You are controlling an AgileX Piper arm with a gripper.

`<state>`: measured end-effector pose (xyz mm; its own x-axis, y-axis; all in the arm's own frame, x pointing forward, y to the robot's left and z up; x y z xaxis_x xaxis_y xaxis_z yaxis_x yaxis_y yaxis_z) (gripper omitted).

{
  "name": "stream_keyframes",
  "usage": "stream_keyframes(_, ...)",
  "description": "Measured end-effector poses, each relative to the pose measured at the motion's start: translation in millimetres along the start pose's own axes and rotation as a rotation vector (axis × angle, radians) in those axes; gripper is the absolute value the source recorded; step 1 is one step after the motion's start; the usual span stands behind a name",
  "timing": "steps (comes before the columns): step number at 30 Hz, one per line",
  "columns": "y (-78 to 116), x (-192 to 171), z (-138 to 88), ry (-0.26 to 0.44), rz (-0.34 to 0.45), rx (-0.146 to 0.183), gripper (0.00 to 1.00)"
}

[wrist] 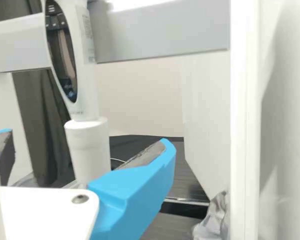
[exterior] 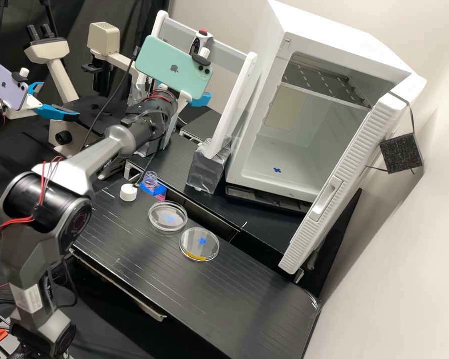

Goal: Use the pipette

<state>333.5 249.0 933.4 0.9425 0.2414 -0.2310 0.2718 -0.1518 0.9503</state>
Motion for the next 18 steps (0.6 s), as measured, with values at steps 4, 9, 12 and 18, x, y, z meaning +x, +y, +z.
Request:
stream_keyframes(4, 0.6, -38, 7, 0.013, 0.045, 0.008, 1.00)
stream_keyframes(9, -1.6, -104, 7, 0.007, 0.136, -0.013, 1.00)
stream_keyframes(12, -8.4, -148, 11, 0.035, 0.168, -0.038, 1.00)
stream_keyframes(18, -29.0, -180, 37, 0.044, 0.133, -0.005, 1.00)
